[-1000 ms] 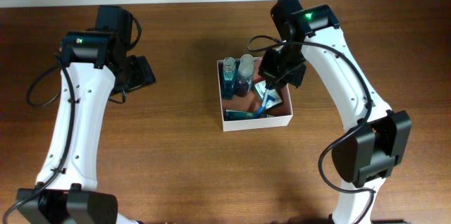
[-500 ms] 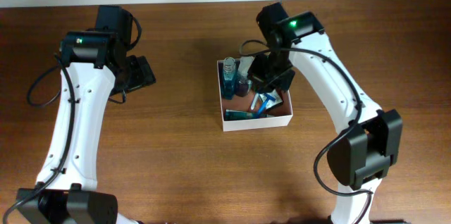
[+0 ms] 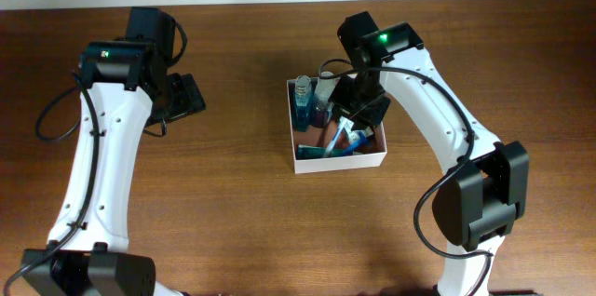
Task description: Pack container
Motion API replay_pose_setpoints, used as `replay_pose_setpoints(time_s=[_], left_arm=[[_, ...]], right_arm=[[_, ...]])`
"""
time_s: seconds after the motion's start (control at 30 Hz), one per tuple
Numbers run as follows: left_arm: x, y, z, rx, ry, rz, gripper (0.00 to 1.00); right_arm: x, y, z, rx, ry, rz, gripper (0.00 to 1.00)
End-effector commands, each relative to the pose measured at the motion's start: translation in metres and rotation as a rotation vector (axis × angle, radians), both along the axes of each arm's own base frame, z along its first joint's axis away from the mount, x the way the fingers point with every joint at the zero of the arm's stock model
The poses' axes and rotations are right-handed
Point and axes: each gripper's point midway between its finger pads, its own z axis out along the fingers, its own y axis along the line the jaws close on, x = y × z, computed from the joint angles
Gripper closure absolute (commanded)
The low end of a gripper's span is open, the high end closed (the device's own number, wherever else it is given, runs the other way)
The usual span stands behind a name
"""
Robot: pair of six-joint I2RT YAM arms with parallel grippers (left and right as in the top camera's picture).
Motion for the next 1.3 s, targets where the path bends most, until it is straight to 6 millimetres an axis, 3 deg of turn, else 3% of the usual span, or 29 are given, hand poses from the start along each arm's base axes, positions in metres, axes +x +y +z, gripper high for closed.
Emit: replay_pose_setpoints(time_s=[0.0, 0.13, 0.27, 0.5, 0.63, 0.73, 0.77, 0.83, 0.9, 0.93, 1.13, 1.27], left_arm=[[0.001, 0.002, -0.003, 0.006, 0.007, 0.013, 0.01], [0.001, 0.002, -0.003, 0.006, 0.007, 0.013, 0.01], [0.001, 0.002, -0.003, 0.006, 0.007, 0.013, 0.01], [0.001, 0.002, -0.003, 0.006, 0.007, 0.013, 0.01], [0.001, 0.002, -0.003, 0.006, 0.007, 0.013, 0.00], [0.001, 0.002, -0.003, 0.006, 0.007, 0.013, 0.01], [0.001, 0.002, -0.003, 0.006, 0.007, 0.013, 0.00], [0.001, 0.002, -0.003, 0.006, 0.007, 0.013, 0.01], [0.001, 0.002, -0.003, 0.006, 0.007, 0.013, 0.01], [0.001, 0.002, -0.003, 0.006, 0.007, 0.013, 0.01], [0.001, 0.002, -0.003, 0.006, 0.007, 0.013, 0.01], [0.001, 0.002, -0.003, 0.006, 0.007, 0.013, 0.01]], right_arm=[[0.002, -0.007, 0.001, -0.042, -0.023, -0.007, 0.69], [0.005, -0.017, 0.002, -0.052, -0.024, -0.030, 0.65], [0.011, -0.041, 0.013, -0.052, -0.032, -0.030, 0.60], [0.009, -0.096, 0.049, -0.058, -0.074, 0.124, 0.51], [-0.003, -0.141, 0.063, -0.140, -0.051, 0.120, 0.48], [-0.016, -0.167, 0.071, -0.184, -0.021, 0.103, 0.48], [-0.019, -0.172, 0.073, -0.183, -0.019, 0.111, 0.49], [-0.023, -0.179, 0.079, -0.181, -0.029, 0.120, 0.60], [-0.025, -0.182, 0.086, -0.180, -0.055, 0.142, 0.59], [-0.027, -0.183, 0.090, -0.181, -0.068, 0.145, 0.02], [-0.041, -0.182, 0.120, -0.193, -0.167, 0.188, 0.02], [-0.068, -0.182, 0.136, -0.203, -0.215, 0.214, 0.02]])
